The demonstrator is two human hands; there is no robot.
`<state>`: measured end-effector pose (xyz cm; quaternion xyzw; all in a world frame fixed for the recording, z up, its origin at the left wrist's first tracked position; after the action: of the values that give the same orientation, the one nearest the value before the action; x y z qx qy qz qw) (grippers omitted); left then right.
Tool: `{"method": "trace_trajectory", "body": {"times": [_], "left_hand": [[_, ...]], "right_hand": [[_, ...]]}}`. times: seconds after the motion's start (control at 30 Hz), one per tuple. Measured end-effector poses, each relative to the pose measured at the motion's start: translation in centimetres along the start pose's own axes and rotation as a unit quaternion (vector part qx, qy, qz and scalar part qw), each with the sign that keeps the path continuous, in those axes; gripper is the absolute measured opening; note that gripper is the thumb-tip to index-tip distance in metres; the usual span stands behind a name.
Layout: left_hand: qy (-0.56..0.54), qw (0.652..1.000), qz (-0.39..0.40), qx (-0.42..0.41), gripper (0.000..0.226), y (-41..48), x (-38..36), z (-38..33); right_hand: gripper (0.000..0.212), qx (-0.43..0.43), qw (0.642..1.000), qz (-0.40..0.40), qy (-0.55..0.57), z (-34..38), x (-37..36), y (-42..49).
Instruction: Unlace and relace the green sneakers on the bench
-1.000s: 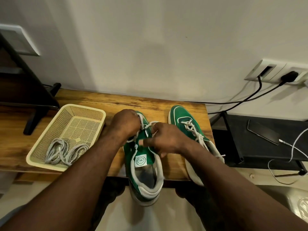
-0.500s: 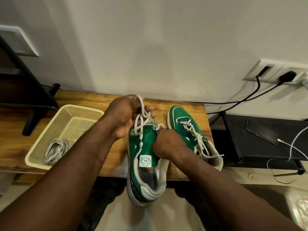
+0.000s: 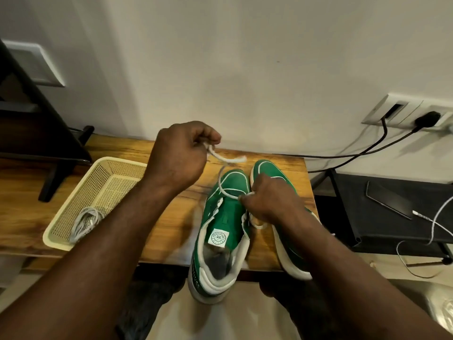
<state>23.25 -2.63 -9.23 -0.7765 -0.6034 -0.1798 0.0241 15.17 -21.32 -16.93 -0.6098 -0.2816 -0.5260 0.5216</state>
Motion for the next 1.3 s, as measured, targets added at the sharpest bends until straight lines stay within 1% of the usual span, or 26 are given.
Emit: {"method": "trace_trajectory", "body": {"times": [0.03, 0.07, 0.1, 0.13, 0.17, 0.23, 0.27, 0.33, 0.37, 0.4, 0.47, 0.53, 0.57, 0.63, 0.67, 0.7, 0.77, 0.83, 0.93, 0.97, 1.0, 1.03, 1.1, 1.17, 1.23, 1.3], "left_hand": [[-0.009, 1.0, 0.015, -0.019, 0.031, -0.1, -0.4, -0.5], [-0.027, 0.999, 0.037, -0.026, 0.032, -0.2, -1.0, -0.9], [-0.047, 0.997, 0.059, -0.03, 0.032, -0.4, -1.8, -1.2], [-0.067, 0.994, 0.078, -0.035, 0.032, -0.6, -2.4, -1.5], [-0.087, 0.991, 0.089, -0.039, 0.031, -0.9, -3.0, -1.9], [-0.111, 0.989, 0.086, -0.038, 0.031, -1.1, -3.5, -2.2], [-0.099, 0.992, 0.07, -0.043, 0.031, -1.1, -3.4, -2.3], [-0.028, 0.998, 0.022, -0.054, 0.029, -0.8, -2.4, -2.1], [0.008, 0.999, 0.0, -0.046, 0.028, -0.5, -1.7, -1.6], [0.037, 0.999, -0.013, -0.028, 0.026, -0.3, -1.1, -0.9], [0.083, 0.996, -0.005, 0.01, 0.021, 0.1, -0.5, 0.5], [0.104, 0.994, 0.015, 0.038, 0.013, 0.1, -0.5, 1.3], [0.109, 0.993, 0.021, 0.045, 0.011, 0.1, -0.6, 1.5], [0.117, 0.991, 0.024, 0.051, 0.009, 0.1, -0.9, 1.5], [0.082, 0.994, 0.021, 0.065, 0.008, 0.2, -1.1, 1.6], [0.012, 0.996, 0.015, 0.092, 0.007, 0.2, -1.2, 1.9], [-0.145, 0.978, -0.016, 0.148, 0.001, 0.0, -1.0, 2.5], [-0.221, 0.959, -0.061, 0.169, 0.006, -0.1, -0.3, 2.9], [-0.238, 0.949, -0.11, 0.173, 0.008, 0.0, 0.8, 3.2], [-0.226, 0.954, -0.109, 0.165, 0.007, 0.1, 0.9, 3.2], [-0.205, 0.962, -0.094, 0.151, 0.006, 0.2, 0.7, 2.9], [-0.18, 0.972, -0.065, 0.135, 0.004, 0.2, 0.2, 2.5], [-0.151, 0.983, 0.012, 0.104, 0.004, 0.0, -1.6, 1.4], [-0.158, 0.98, 0.08, 0.091, 0.006, -0.6, -3.4, 0.5], [-0.169, 0.977, 0.102, 0.086, 0.005, -0.8, -4.2, 0.1], [-0.11, 0.989, 0.081, 0.059, 0.008, -0.6, -3.9, 0.1]], "right_hand": [[0.039, 0.0, 0.999, -0.048, 0.02, -0.2, 1.2, 0.2], [0.05, 0.021, 0.992, -0.086, 0.087, 0.0, 2.3, 0.2], [0.059, 0.057, 0.975, -0.103, 0.186, 0.4, 3.4, 0.1], [0.063, 0.102, 0.948, -0.103, 0.282, 1.0, 4.2, -0.1], [0.062, 0.142, 0.924, -0.091, 0.343, 1.6, 4.7, -0.3], [0.043, 0.188, 0.911, -0.061, 0.361, 2.4, 4.8, -0.5], [0.03, 0.193, 0.914, -0.048, 0.354, 2.7, 4.7, -0.5], [0.008, 0.184, 0.924, -0.042, 0.333, 2.3, 4.3, -0.3], [0.005, 0.175, 0.926, -0.046, 0.332, 1.8, 4.3, 0.0], [0.011, 0.161, 0.924, -0.051, 0.345, 0.9, 4.5, 0.3], [0.022, 0.129, 0.893, -0.07, 0.425, -1.1, 5.4, 0.7], [0.025, 0.105, 0.855, -0.126, 0.492, -3.1, 6.9, 1.0], [0.023, 0.093, 0.844, -0.16, 0.503, -3.8, 7.3, 1.0], [0.021, 0.066, 0.856, -0.235, 0.456, -4.5, 7.7, 0.9], [0.02, 0.057, 0.872, -0.263, 0.408, -4.4, 7.7, 0.8], [0.02, 0.05, 0.889, -0.276, 0.362, -4.2, 7.6, 0.7], [0.02, 0.04, 0.921, -0.257, 0.29, -3.8, 6.9, 1.1], [0.019, 0.023, 0.952, -0.214, 0.218, -4.0, 5.9, 1.9], [0.009, -0.011, 0.975, -0.189, 0.115, -4.4, 5.2, 2.0], [0.004, -0.019, 0.977, -0.192, 0.09, -4.4, 5.2, 1.8], [0.01, -0.019, 0.976, -0.203, 0.073, -4.2, 5.4, 1.5], [0.018, 0.0, 0.973, -0.218, 0.078, -3.7, 5.7, 1.2], [0.032, 0.085, 0.951, -0.226, 0.192, -1.8, 6.4, 0.2], [0.039, 0.176, 0.92, -0.165, 0.308, 0.9, 6.2, -0.6], [0.033, 0.222, 0.905, -0.118, 0.343, 2.7, 5.4, -0.9], [0.021, 0.23, 0.893, -0.082, 0.378, 3.0, 4.9, -0.8]]}}
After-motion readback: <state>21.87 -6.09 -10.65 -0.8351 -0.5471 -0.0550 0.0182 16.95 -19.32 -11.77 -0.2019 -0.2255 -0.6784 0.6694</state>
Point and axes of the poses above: each hand's wrist, its own y-axis towards the middle knuckle, its own x-axis out of the back of the hand, z = x × y, the point moved 8 cm from there along y, towards the middle knuckle, and after that the axes turned 11 degrees about -y, right-handed, at the moved point
